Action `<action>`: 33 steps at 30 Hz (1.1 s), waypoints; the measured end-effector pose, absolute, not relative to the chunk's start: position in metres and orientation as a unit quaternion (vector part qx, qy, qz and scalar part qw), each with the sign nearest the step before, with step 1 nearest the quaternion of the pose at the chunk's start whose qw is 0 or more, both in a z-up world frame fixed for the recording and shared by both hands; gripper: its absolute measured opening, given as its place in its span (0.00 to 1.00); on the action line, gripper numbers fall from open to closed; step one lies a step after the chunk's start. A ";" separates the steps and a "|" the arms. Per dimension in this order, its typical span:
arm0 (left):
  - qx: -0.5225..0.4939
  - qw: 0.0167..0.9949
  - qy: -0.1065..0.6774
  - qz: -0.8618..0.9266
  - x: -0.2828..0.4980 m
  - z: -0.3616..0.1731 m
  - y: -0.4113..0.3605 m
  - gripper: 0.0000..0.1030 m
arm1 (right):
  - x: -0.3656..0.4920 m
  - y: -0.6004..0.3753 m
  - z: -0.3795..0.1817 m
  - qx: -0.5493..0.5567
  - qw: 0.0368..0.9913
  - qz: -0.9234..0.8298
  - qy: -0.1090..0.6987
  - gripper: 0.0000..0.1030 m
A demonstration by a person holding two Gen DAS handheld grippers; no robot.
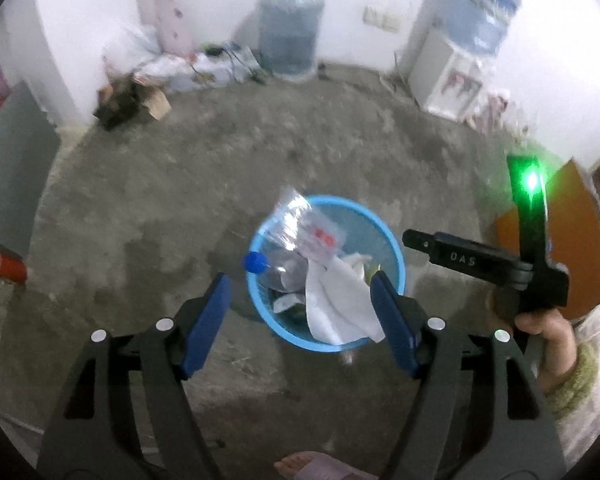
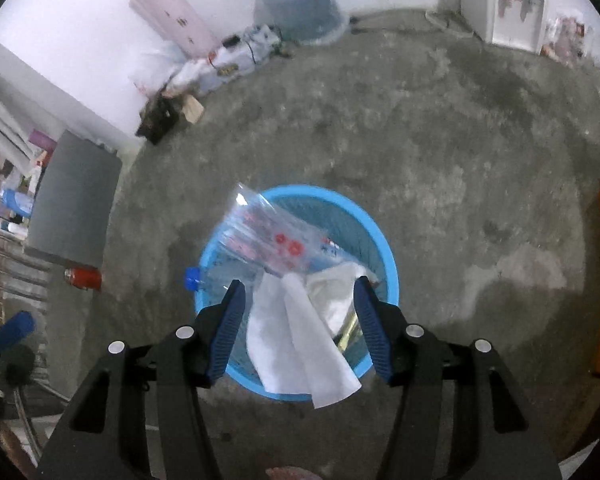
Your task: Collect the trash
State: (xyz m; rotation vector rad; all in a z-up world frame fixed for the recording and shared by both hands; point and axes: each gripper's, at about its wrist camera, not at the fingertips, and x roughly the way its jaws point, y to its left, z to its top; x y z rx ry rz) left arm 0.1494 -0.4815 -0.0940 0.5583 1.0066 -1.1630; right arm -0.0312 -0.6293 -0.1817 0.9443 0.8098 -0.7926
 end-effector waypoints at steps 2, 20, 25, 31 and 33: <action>0.231 0.698 0.430 -0.524 0.149 -0.062 -0.457 0.66 | -0.026 -0.615 -0.149 0.407 0.762 -0.358 0.354 0.54; 0.040 0.940 0.313 -0.130 0.096 0.090 -0.073 0.91 | 0.007 -0.318 0.056 0.117 0.943 -0.171 0.258 0.93; 0.036 0.956 0.292 0.015 0.062 0.064 0.008 0.92 | 0.012 -0.246 0.053 0.008 0.940 -0.143 0.311 0.93; -0.017 0.931 0.359 0.061 0.037 0.026 0.044 0.91 | 0.003 -0.188 0.025 -0.056 0.921 -0.120 0.367 0.93; -0.021 0.921 0.384 0.060 0.028 0.008 0.041 0.91 | -0.001 -0.181 0.014 -0.057 0.912 -0.113 0.390 0.93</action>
